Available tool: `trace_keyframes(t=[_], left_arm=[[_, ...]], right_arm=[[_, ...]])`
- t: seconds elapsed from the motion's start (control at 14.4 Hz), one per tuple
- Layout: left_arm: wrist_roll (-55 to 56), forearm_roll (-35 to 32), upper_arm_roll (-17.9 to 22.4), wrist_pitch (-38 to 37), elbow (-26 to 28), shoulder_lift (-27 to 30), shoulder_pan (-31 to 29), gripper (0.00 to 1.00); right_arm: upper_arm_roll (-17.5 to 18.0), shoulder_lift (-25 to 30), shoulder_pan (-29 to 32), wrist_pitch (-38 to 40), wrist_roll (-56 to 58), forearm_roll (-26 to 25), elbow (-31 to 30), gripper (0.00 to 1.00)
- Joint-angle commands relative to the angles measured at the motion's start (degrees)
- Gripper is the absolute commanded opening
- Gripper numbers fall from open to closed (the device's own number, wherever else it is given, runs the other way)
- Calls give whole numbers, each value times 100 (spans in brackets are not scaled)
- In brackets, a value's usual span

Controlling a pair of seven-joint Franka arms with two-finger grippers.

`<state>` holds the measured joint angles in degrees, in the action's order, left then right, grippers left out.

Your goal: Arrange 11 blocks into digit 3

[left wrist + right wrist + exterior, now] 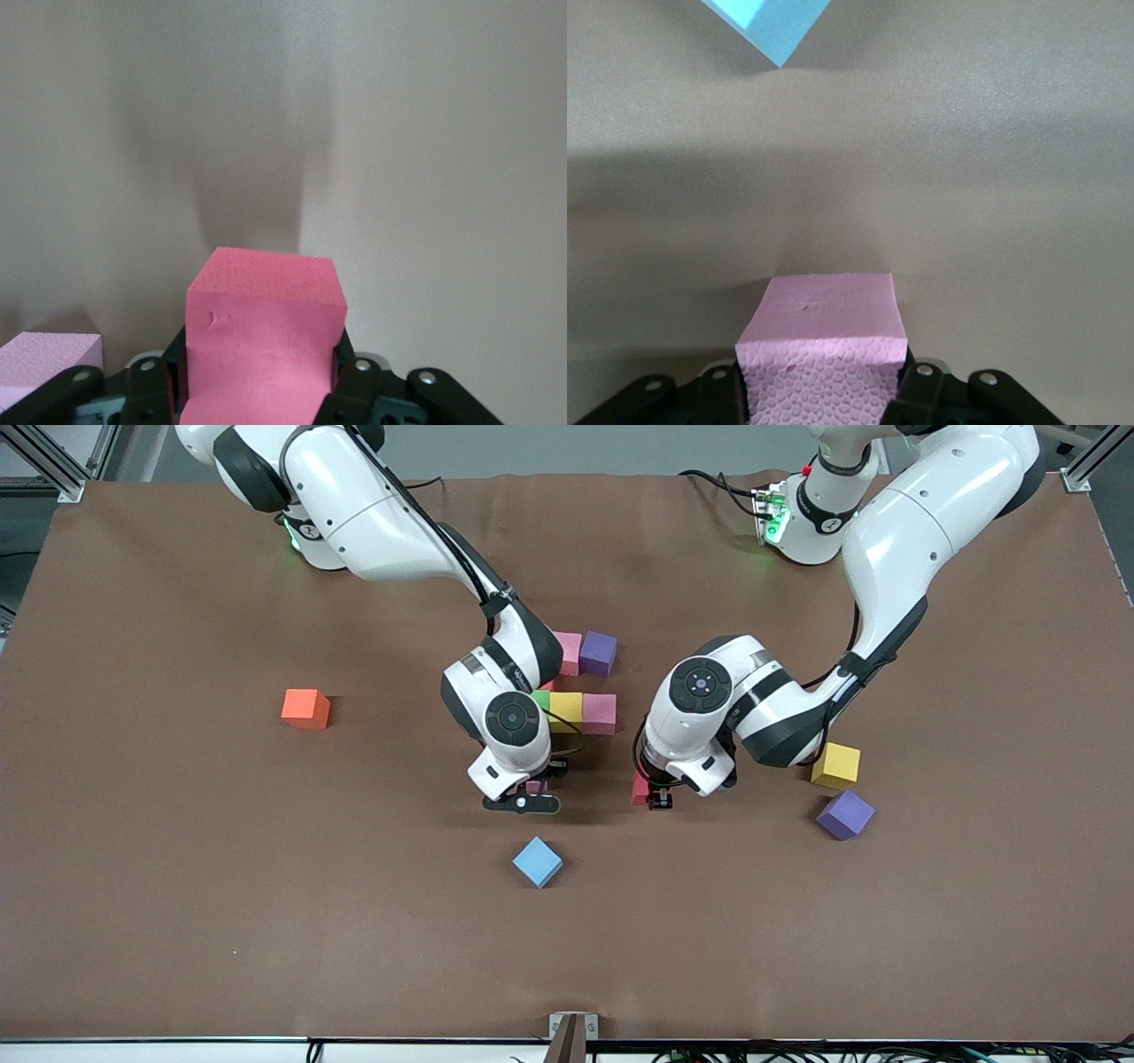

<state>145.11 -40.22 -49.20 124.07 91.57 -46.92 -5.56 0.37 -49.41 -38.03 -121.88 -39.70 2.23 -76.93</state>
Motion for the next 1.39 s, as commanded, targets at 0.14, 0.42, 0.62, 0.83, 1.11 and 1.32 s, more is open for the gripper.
trace_keyframes(t=[0.14,0.42,0.62,0.83,1.11,1.32], left_arm=[[9,120,51,-23,-122,-10,81,24],[9,120,51,-23,-113,-10,81,24],[9,120,51,-23,-122,-10,81,24],[17,120,60,-23,-227,-28,186,24],[272,146,550,-23,-587,-151,757,24],[439,251,771,-14,-711,-230,1126,25]], right_arm=[[-46,98,-12,32,-29,-38,-129,99],[-46,98,-3,32,-20,-73,-121,100],[-37,133,-3,41,-20,-56,-121,100],[-29,256,-3,76,-46,-21,-103,100],[-20,625,32,277,24,32,-77,100],[-37,993,373,856,513,23,-77,100]])
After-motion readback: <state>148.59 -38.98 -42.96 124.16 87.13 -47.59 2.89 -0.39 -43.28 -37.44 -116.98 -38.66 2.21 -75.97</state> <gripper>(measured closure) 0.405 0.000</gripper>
